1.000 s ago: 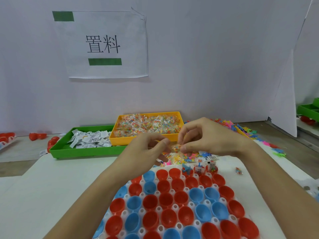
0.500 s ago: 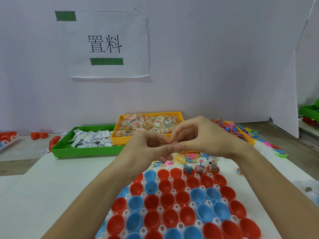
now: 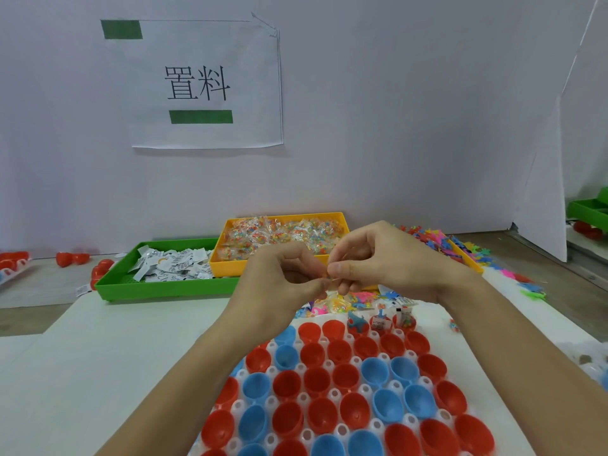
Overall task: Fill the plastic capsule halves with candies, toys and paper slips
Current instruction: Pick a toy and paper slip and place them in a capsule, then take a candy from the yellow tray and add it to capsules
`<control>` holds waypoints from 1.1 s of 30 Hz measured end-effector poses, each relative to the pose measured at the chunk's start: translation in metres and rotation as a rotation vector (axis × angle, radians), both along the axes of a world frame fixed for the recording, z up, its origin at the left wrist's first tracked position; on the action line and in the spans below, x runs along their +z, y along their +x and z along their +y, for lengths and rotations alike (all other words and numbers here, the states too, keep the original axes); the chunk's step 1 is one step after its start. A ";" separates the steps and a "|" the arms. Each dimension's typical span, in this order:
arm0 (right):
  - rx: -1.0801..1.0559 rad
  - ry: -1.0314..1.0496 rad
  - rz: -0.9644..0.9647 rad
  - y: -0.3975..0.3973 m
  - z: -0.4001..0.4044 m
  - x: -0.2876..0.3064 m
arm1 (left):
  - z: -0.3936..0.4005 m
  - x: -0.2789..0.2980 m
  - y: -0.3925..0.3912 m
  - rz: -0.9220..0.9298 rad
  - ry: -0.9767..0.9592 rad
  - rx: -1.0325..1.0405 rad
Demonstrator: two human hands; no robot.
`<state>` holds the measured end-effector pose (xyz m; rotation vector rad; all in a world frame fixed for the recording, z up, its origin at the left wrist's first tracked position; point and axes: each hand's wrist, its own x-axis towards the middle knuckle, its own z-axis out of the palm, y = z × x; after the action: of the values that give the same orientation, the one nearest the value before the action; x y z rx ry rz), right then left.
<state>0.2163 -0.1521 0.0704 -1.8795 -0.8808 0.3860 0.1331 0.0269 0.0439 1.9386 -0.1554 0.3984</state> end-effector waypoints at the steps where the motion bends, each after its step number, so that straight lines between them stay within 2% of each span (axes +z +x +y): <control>1: 0.003 0.006 -0.010 0.001 0.000 0.000 | 0.000 0.000 0.000 0.004 -0.001 -0.009; 3: 0.010 0.018 -0.028 0.002 -0.002 0.001 | 0.001 0.001 -0.002 0.031 -0.049 -0.035; 8: 0.030 0.038 -0.052 0.003 -0.007 0.004 | 0.000 0.002 -0.002 0.134 -0.306 -0.100; 12: 0.059 0.038 -0.059 0.004 -0.007 0.005 | 0.000 0.001 -0.001 0.184 -0.381 -0.130; 16: 0.064 -0.014 -0.076 0.004 -0.007 0.006 | 0.001 0.001 -0.001 0.211 -0.340 -0.115; 21: 0.003 -0.275 -0.201 0.007 -0.010 0.006 | 0.002 0.000 -0.002 0.236 -0.084 -0.066; 25: -0.010 -0.508 -0.274 0.007 -0.006 0.001 | 0.005 0.000 0.000 0.226 -0.085 -0.030; 33: -0.046 -0.661 -0.339 0.003 0.006 -0.010 | 0.011 -0.002 0.004 0.209 -0.043 -0.017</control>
<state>0.2192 -0.1463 0.0602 -2.6258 -1.0073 0.3615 0.1367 0.0384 0.0421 1.9215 -0.0268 0.1852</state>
